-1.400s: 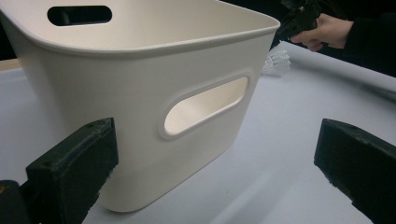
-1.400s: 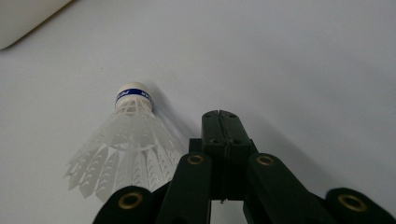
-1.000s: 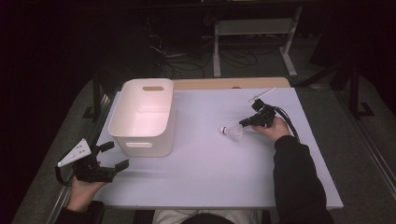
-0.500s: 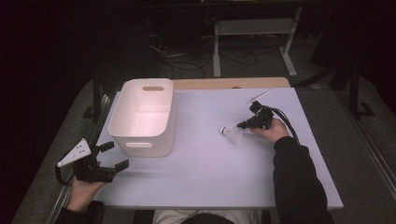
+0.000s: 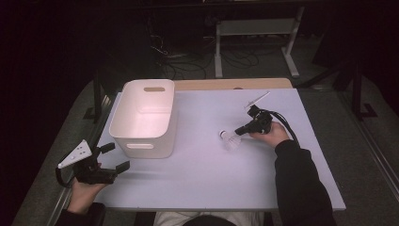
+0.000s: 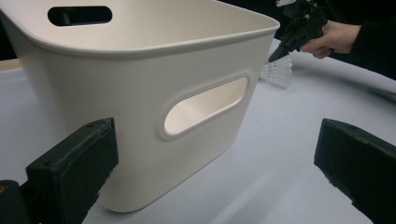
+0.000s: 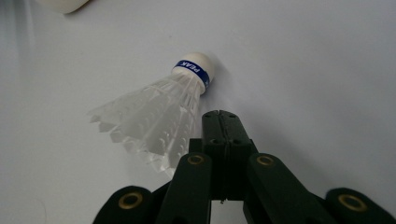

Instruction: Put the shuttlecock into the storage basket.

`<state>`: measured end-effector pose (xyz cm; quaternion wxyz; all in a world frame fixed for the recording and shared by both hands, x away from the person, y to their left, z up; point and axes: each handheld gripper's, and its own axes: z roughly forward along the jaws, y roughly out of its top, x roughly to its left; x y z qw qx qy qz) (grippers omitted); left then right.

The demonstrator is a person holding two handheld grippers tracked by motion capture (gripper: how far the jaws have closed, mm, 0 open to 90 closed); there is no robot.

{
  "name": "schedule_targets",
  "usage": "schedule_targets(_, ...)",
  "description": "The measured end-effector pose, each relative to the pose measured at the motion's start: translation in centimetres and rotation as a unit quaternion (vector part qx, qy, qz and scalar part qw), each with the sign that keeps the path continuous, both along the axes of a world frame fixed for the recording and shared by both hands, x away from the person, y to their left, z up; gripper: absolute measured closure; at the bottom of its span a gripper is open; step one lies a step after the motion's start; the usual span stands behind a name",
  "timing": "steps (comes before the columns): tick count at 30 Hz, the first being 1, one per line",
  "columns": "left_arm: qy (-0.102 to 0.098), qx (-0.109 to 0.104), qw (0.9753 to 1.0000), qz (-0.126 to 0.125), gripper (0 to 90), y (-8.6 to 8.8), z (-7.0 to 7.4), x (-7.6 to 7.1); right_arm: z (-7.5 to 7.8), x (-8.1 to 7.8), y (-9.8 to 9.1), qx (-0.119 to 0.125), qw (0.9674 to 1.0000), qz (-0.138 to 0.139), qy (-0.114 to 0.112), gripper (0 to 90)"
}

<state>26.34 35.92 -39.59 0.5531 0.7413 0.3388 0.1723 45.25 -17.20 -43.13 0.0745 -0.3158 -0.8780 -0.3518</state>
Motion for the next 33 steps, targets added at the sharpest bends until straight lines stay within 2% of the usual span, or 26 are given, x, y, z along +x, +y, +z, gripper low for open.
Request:
schedule_targets(6, -0.001, -0.002, 1.0, 0.001, 0.0, 0.0, 0.0, 0.0, 0.1, -0.4, 0.9, -0.001, 0.9998, 0.018, -0.002, 88.9)
schedule_targets(20, 0.0, -0.002, 1.0, 0.0, 0.0, 0.0, 0.0, 0.0, -0.2, -1.2, 1.6, 0.011, 0.9995, 0.03, -0.007, 88.8)
schedule_targets(33, 0.0, -0.001, 1.0, -0.001, 0.0, 0.0, 0.0, 0.0, -0.3, -2.0, 3.6, 0.018, 0.9982, 0.055, -0.013, 88.7)
